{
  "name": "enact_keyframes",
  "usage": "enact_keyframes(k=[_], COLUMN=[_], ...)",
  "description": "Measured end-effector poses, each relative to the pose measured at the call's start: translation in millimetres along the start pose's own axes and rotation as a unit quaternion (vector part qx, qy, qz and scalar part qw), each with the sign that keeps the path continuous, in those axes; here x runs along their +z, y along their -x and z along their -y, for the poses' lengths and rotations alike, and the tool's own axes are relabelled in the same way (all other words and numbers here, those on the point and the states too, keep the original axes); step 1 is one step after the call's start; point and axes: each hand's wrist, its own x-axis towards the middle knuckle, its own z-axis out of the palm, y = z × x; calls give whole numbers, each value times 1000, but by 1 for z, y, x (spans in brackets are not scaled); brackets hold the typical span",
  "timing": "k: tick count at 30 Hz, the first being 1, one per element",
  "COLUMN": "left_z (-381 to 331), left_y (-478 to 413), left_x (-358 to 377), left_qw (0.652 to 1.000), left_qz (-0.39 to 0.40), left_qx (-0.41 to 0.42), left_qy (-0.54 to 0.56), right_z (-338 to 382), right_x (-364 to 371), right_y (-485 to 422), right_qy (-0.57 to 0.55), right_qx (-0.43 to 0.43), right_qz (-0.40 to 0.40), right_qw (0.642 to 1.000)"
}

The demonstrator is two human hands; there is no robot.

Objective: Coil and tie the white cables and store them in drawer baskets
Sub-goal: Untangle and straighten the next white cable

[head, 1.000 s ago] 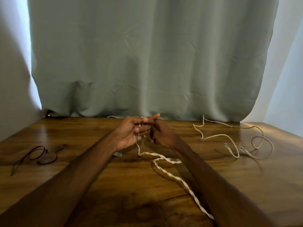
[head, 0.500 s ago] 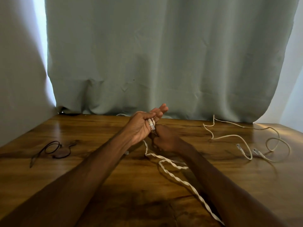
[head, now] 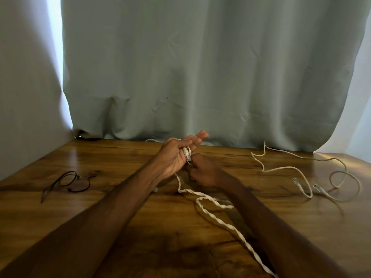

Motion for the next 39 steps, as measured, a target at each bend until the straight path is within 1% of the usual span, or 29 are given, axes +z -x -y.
enact_keyframes(k=[12,19,27,29,33,39], left_z=[1,3,8,7,3,8], left_y=[2,-8,-10,-12,-15,-15], left_x=[0,-8,-8,-9,-13,-13], left_qw=[1000,999,996,996,996,990], left_qz=[-1,-25,-39,-45,-54,-86], left_qx=[6,39,49,56,71,103], left_qy=[-29,-29,-57,-50,-25,-37], right_z=[-1,6,5,8,12,14], right_x=[-1,-1,-2,-5,-5,-6], right_y=[2,4,4,5,7,7], right_qy=[-22,7,4,0,-25,-35], right_qx=[-10,-47,-30,-31,-3,-5], right_qz=[-2,-15,-6,-4,6,35], right_qw=[1000,999,1000,1000,1000,999])
